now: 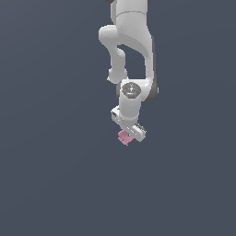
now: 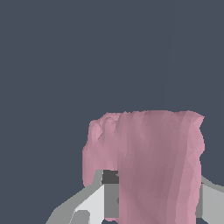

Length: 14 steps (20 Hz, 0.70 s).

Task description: Pick up the object and move it to a goal position.

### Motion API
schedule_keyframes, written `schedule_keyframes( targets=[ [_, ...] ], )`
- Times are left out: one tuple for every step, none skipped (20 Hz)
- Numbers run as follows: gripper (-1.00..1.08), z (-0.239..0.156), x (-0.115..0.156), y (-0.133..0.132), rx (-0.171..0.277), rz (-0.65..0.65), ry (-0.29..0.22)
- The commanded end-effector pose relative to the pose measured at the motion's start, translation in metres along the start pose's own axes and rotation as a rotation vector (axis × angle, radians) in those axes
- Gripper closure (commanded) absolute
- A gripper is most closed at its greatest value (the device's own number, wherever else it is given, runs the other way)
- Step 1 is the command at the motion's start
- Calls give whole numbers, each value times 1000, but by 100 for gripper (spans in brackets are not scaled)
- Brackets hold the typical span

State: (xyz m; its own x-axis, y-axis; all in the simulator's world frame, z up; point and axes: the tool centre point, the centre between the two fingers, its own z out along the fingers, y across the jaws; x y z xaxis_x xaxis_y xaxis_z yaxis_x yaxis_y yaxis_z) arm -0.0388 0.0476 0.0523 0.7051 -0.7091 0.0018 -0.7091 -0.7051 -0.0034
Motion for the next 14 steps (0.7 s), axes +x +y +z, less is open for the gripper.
schedule_keyframes(
  targets=[
    [108,0,1,1,-1,1,0],
    [108,-1,1,1,-1,1,0],
    [108,-2,2,1,-1,1,0],
    [108,-4,4,1,-1,1,0],
    [108,-6,5,2,-1,1,0],
    [108,-9,7,2,-1,1,0],
    [108,-12,10,3,-1,1,0],
    [108,-16,13,3,-1,1,0],
    [108,-21,16,4,-1,1,0],
    [108,-26,20,5,-1,1,0],
    [108,-31,24,5,-1,1,0],
    [108,-37,28,6,-1,1,0],
    [108,-43,33,7,-1,1,0],
    [108,-50,38,8,-2,2,0]
  ],
)
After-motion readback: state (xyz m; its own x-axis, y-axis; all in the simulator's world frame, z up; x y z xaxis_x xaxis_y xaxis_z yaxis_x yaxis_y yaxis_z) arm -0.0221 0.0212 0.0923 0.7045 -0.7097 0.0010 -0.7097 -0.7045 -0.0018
